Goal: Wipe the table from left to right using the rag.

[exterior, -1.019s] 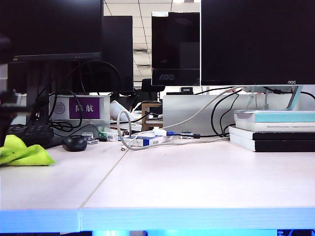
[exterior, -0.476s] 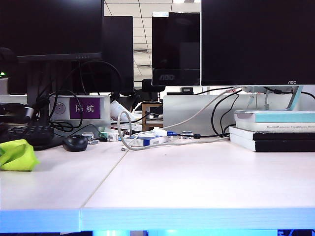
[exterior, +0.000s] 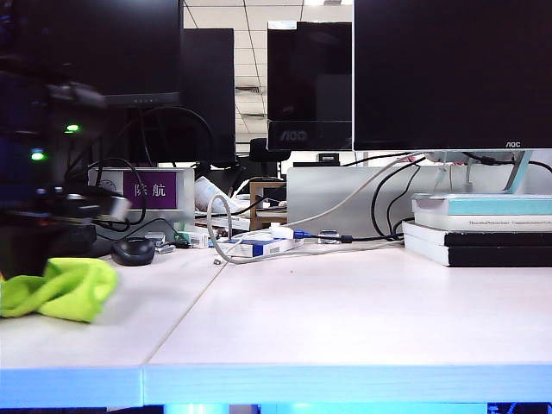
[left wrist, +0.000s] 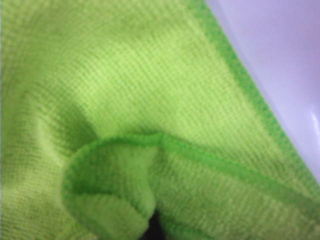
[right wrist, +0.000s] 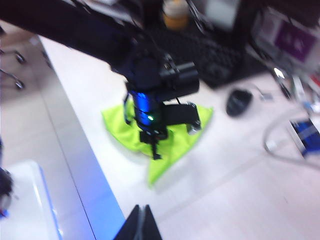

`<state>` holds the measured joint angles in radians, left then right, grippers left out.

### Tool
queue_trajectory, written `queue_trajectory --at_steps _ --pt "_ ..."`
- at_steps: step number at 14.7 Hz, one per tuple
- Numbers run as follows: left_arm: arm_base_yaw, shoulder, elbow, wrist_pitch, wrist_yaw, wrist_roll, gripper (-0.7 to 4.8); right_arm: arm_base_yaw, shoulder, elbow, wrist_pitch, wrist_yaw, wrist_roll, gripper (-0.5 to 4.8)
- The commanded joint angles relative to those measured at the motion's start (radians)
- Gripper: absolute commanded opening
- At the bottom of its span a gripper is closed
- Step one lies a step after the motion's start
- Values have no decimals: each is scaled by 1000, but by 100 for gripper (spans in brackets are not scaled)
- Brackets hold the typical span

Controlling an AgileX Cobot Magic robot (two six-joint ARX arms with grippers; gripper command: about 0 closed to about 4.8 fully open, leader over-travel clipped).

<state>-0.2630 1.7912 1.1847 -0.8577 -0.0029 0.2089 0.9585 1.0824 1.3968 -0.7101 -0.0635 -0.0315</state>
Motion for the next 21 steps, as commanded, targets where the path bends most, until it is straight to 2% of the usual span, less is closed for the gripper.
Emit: queue_trajectory --at_steps 1,5,7,11,13,16,19,21 --pt "-69 30 -27 -57 108 0 -6 1 -3 5 -33 61 -3 -5" --pt "-159 30 -27 -56 123 -3 -6 1 -5 5 -38 72 -3 -6" --pt "-227 30 -27 -50 124 -40 -6 1 -5 5 -79 79 -3 -5" --pt "-279 30 -25 -13 124 -89 -6 1 -5 5 -131 220 -2 -5" --pt "-304 30 -25 0 124 -98 -6 1 -7 5 -129 226 -2 -5" --pt "-386 31 -24 64 139 -160 -6 1 -7 5 -123 227 13 -5" --pt "-419 37 -17 89 142 -192 -6 1 -7 5 -101 226 13 -5" --pt "-421 74 37 55 165 -203 -6 1 -7 5 -80 225 13 -5"
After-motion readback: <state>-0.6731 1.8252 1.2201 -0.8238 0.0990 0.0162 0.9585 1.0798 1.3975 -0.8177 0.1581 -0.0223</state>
